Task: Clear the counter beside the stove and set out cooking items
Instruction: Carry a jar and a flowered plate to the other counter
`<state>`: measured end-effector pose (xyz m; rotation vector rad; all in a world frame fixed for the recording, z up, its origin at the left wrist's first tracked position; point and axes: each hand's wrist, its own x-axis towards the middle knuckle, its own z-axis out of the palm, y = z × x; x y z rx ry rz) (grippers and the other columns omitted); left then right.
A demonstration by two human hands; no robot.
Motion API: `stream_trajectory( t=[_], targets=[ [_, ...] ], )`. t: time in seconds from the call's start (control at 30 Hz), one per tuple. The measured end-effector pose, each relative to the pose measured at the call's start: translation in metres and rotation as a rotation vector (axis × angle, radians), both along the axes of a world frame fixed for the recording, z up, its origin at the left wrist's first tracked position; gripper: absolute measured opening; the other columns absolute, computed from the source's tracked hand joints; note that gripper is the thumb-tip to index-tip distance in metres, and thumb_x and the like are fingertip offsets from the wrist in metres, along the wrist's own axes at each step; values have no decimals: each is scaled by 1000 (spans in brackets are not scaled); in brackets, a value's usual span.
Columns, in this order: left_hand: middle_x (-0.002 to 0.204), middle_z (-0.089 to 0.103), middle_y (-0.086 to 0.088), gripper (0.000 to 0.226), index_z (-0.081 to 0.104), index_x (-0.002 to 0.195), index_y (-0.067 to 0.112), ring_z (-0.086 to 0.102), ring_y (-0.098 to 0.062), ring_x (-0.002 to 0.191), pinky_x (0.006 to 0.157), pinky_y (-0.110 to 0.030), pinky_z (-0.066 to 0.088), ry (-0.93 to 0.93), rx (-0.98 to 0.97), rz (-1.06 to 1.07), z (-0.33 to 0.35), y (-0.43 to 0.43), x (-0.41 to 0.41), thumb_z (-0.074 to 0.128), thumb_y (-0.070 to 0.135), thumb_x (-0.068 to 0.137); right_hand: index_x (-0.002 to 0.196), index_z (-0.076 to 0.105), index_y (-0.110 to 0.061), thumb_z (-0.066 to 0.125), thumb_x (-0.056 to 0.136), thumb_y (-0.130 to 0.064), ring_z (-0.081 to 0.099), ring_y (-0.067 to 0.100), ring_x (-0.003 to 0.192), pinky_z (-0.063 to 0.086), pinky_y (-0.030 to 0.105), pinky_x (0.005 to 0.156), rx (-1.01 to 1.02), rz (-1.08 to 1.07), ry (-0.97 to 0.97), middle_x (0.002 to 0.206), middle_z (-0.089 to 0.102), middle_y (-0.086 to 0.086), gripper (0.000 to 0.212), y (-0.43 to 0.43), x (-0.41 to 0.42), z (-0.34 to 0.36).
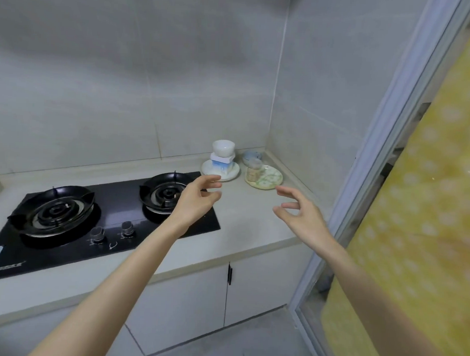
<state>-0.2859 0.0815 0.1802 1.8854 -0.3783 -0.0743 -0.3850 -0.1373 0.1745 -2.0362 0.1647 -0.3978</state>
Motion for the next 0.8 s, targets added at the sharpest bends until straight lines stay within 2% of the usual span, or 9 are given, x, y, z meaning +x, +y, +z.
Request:
stream_trajectory(
  t=[0.17, 0.27, 0.4, 0.5, 0.63, 0.8],
  targets=[
    [114, 64, 8, 35, 57, 124, 25, 63, -6, 97, 85, -29, 51, 24, -3, 61, -6, -51, 40, 60, 12, 91, 130, 53, -28, 65, 89, -17, 57, 10, 109, 41, 10, 78, 16, 30, 28, 129, 53, -17, 44, -61, 45, -4],
    [114, 64, 7, 36, 56, 125, 25, 63, -7, 97, 92, -31, 50, 37, -8, 81, -11, -76, 67, 60, 12, 91, 129, 53, -31, 64, 89, -18, 56, 9, 109, 41, 13, 79, 28, 40, 45, 129, 52, -18, 43, -89, 75, -11],
    [114, 64, 8, 39, 54, 127, 26, 63, -10, 100, 92, -31, 50, 60, 0, 71, -23, -102, 109, 62, 15, 90, 126, 53, -32, 65, 89, -17, 57, 10, 107, 43, 16, 78, 82, 24, 82, 126, 52, -19, 42, -117, 121, -23],
    [115, 64, 7, 43, 53, 127, 28, 64, -14, 101, 88, -29, 50, 70, -8, 50, -37, -118, 148, 65, 17, 88, 122, 54, -34, 64, 89, -15, 61, 8, 101, 48, 22, 81, 167, 33, 129, 125, 55, -15, 38, -137, 159, -38],
    [119, 60, 6, 54, 49, 134, 30, 62, -11, 101, 77, -17, 47, 106, -23, 17, -62, -146, 214, 70, 20, 85, 120, 55, -28, 64, 89, -11, 61, 9, 89, 47, 29, 82, 234, -34, 229, 123, 58, -5, 36, -170, 221, -67],
    [126, 55, 4, 63, 44, 134, 34, 57, -15, 111, 90, -24, 46, 149, -14, -11, -94, -178, 288, 75, 19, 81, 126, 51, -23, 62, 91, -14, 55, 16, 99, 45, 23, 70, 212, -84, 407, 125, 52, 0, 37, -205, 281, -107]
  ],
)
